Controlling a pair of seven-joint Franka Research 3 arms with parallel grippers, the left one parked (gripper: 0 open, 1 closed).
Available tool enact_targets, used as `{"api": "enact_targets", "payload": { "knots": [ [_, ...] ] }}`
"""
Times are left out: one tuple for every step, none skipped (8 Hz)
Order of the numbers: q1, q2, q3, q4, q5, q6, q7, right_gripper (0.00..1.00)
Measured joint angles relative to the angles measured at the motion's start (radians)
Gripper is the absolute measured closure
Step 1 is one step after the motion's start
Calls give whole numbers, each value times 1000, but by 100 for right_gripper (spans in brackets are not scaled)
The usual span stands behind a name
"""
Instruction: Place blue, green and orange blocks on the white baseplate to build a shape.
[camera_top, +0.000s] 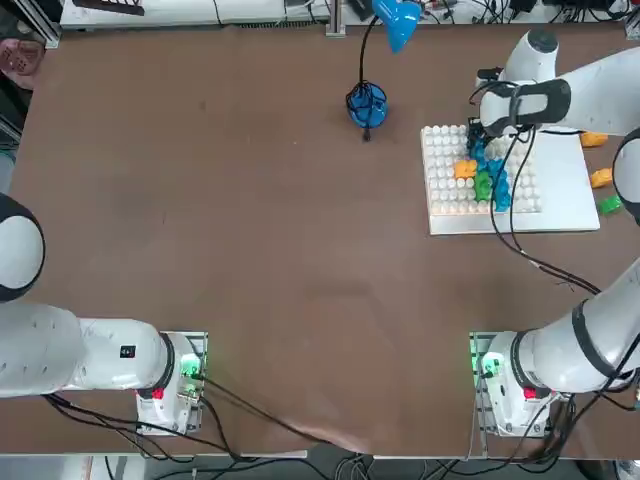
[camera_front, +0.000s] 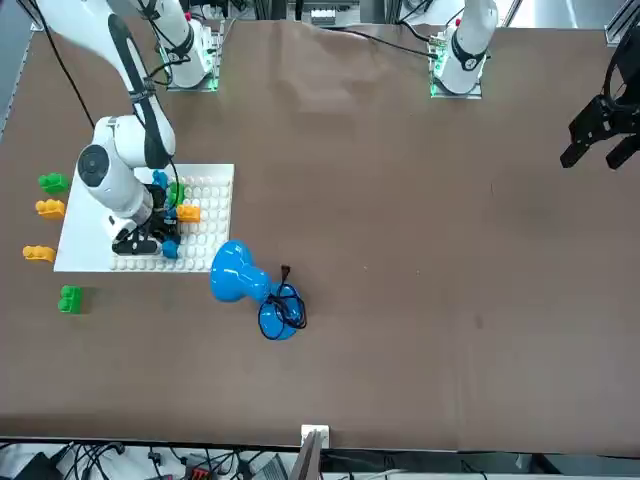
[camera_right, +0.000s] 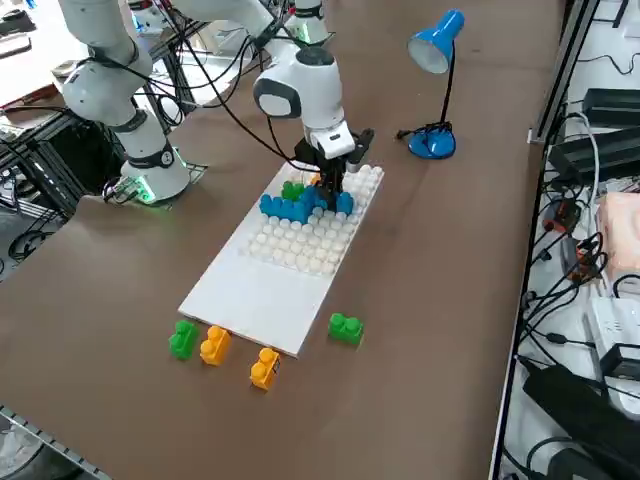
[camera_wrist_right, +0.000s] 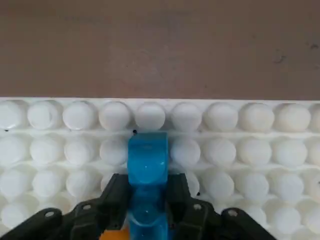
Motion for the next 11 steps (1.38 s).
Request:
{"api": "enact_targets", "payload": {
  "knots": [
    [0,0,0,0,0,1,0,63],
    [0,1,0,-1,0,2,0,60],
    [0,3,0,-1,0,4,0,59],
    [0,9,0,-1,0,14,0,54],
    [0,10,0,-1,0,16,0,52],
    [0,10,0,-1,0,19,0,46],
    [0,16,1,-1,0,30,1,30],
    [0,20,1,-1,0,38,2,11],
    [1,17,3,1,0,44,3,0],
    [6,3,4,6,0,44,3,0],
    [13,-27,4,13,0,31,4,0]
  ]
}}
